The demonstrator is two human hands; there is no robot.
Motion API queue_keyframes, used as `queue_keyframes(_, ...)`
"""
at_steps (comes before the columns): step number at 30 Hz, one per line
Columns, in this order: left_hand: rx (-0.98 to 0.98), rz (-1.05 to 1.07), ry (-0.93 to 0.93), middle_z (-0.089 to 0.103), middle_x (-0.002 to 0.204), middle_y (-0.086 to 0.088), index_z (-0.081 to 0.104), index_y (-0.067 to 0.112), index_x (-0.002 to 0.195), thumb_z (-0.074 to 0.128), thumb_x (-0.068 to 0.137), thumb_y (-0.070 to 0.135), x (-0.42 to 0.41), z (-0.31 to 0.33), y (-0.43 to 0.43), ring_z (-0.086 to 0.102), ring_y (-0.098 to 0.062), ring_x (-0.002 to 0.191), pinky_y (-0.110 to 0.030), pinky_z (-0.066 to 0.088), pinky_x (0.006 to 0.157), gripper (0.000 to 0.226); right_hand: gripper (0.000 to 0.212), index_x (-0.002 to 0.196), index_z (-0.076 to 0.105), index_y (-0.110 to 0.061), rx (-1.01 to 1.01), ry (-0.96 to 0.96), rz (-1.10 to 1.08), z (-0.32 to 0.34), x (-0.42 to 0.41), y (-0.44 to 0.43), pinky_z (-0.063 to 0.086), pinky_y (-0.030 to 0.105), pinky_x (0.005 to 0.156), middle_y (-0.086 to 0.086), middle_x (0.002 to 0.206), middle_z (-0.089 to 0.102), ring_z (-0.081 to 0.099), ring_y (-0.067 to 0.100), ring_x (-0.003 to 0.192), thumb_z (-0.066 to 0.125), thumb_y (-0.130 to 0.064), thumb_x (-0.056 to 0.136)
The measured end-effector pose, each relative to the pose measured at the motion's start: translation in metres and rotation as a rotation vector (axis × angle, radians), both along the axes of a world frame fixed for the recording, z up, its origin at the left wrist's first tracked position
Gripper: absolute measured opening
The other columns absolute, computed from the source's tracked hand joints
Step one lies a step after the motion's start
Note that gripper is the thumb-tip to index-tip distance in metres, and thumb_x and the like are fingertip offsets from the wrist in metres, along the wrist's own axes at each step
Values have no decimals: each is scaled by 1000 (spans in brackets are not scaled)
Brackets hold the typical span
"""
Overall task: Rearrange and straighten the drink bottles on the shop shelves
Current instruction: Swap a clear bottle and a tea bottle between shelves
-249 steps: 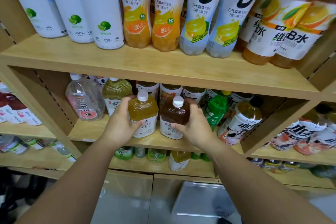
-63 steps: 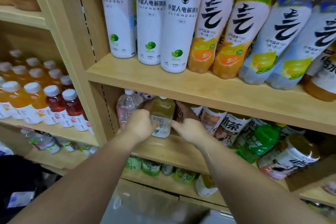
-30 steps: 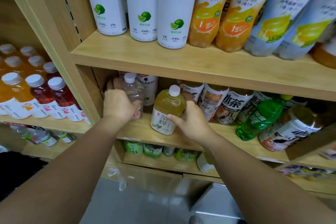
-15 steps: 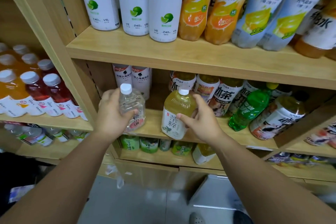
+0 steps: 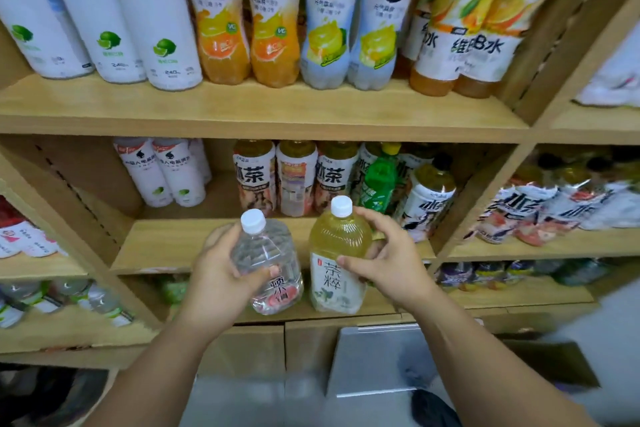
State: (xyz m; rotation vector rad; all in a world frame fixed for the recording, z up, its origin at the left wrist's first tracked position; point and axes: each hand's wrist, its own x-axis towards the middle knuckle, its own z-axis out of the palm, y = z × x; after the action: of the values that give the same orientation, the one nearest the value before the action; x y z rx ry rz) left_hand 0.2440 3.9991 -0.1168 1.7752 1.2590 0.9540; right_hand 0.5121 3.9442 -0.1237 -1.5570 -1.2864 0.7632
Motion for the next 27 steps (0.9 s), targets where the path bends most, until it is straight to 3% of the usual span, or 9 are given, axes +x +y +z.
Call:
queue_keyframes(4, -15, -21, 2, 51, 125, 20, 56, 37, 127, 92, 71, 7, 63, 0, -29, 50, 22, 109, 3, 39, 86, 73, 83, 132, 60, -51, 32, 52, -7, -4, 63, -42, 58, 41, 85, -3, 120, 63, 59, 5, 88, 92, -49, 55)
queue_keyframes(7, -7, -9, 19, 51, 124, 21, 56, 39, 126, 93, 70, 11, 118, 4, -55, 51, 22, 108, 1, 39, 85, 72, 79, 126, 60, -58, 80, 64, -30, -3, 118, -77, 55, 28, 71, -5, 114, 63, 60, -1, 77, 91, -48, 54)
queue_keyframes(10, -4, -10, -5, 57, 125, 14, 61, 46, 118, 94, 69, 11, 175, 11, -82, 59, 4, 112, -23, 48, 99, 69, 77, 123, 61, -60, 110, 76, -58, 1, 176, -113, 52, 21, 60, -11, 90, 62, 59, -2, 63, 91, -47, 53)
queue_keyframes(13, -39, -52, -43, 59, 131, 6, 64, 32, 130, 93, 70, 9, 226, 22, -106, 63, -16, 120, -45, 52, 105, 71, 78, 124, 62, -59, 119, 86, -86, 10, 236, -148, 54, 24, 53, -19, 83, 58, 55, 1, 56, 93, -40, 55)
queue_keyframes(15, -34, -64, -44, 58, 136, 10, 60, 27, 139, 94, 71, 14, 259, 33, -119, 61, -9, 124, -39, 56, 100, 77, 81, 127, 61, -57, 113, 79, -106, 18, 274, -168, 58, 35, 51, -18, 82, 58, 53, 8, 53, 96, -30, 59)
queue_keyframes(18, 22, -69, -52, 59, 131, 14, 60, 25, 140, 93, 70, 13, 302, 58, -135, 58, 10, 117, -8, 54, 75, 79, 80, 126, 62, -56, 152, 65, -141, 34, 319, -188, 54, 31, 47, -22, 75, 61, 52, 10, 51, 97, -20, 63)
queue_keyframes(20, 35, -103, -86, 63, 127, 8, 62, 31, 135, 93, 69, 10, 327, 79, -143, 67, -4, 111, -16, 58, 74, 75, 80, 127, 63, -55, 189, 53, -160, 48, 344, -197, 53, 26, 47, -15, 82, 60, 54, 11, 50, 97, -18, 64)
queue_keyframes(22, 73, -133, -78, 65, 125, 7, 63, 37, 131, 92, 72, 13, 349, 106, -149, 69, -8, 108, -29, 61, 85, 71, 80, 130, 63, -50, 222, 55, -193, 64, 365, -201, 53, 24, 48, -6, 83, 58, 55, 12, 51, 96, -19, 64)
queue_keyframes(27, 211, -235, -102, 67, 126, 9, 63, 41, 130, 90, 75, 17, 388, 167, -147, 67, 0, 109, -26, 58, 90, 67, 80, 129, 63, -51, 324, 65, -272, 123, 402, -200, 53, 30, 50, 25, 61, 50, 50, 20, 51, 97, -25, 62)
